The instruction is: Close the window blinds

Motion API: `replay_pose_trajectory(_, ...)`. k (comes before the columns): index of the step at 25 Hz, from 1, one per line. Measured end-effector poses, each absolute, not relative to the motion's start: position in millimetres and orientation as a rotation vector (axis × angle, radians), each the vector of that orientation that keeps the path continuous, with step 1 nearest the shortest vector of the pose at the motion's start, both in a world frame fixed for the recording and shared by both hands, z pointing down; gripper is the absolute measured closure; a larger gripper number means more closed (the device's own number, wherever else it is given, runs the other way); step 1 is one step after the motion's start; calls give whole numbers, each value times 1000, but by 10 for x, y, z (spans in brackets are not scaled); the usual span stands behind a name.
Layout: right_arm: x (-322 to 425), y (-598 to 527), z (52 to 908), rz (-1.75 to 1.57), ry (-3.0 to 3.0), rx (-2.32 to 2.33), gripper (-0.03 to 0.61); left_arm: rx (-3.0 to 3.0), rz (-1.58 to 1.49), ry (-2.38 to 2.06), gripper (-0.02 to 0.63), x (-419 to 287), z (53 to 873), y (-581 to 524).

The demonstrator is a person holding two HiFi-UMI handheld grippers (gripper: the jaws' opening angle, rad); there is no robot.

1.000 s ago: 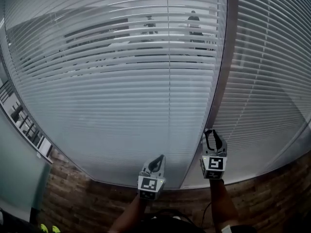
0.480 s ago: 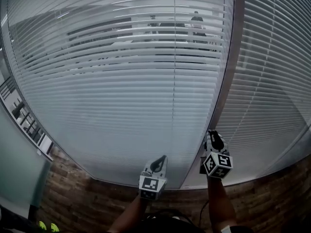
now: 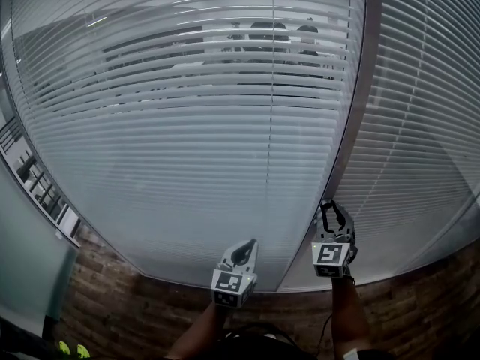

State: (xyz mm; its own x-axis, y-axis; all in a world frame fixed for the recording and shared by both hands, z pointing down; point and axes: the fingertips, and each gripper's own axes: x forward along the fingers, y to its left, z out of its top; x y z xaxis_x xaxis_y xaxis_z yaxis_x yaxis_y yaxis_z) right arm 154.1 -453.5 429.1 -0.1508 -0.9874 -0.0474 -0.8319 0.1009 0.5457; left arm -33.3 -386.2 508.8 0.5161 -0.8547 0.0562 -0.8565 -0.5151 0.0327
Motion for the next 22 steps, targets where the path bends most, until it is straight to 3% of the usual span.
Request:
replay_pose_trajectory(6,1475,-4513,4305,-1044,-1710,1443,451,2684,52,-1504,620,-333,5090,-3876)
replay_pose_trajectory(11,1470,-4517,4343,-1184,-1542,1238,451,2712,79,-1500,620,-280,5079,-3862)
replay_pose_trajectory(17,1458,-4507,4320,-1156,-1625,1353,451,2746,120,-1523,620,-264,5060,-3816)
replay_pose_trajectory(22,1441,-4436,4339,-947,-1870,1566,414,2752,155,-1528,620,-256,5104,-3779)
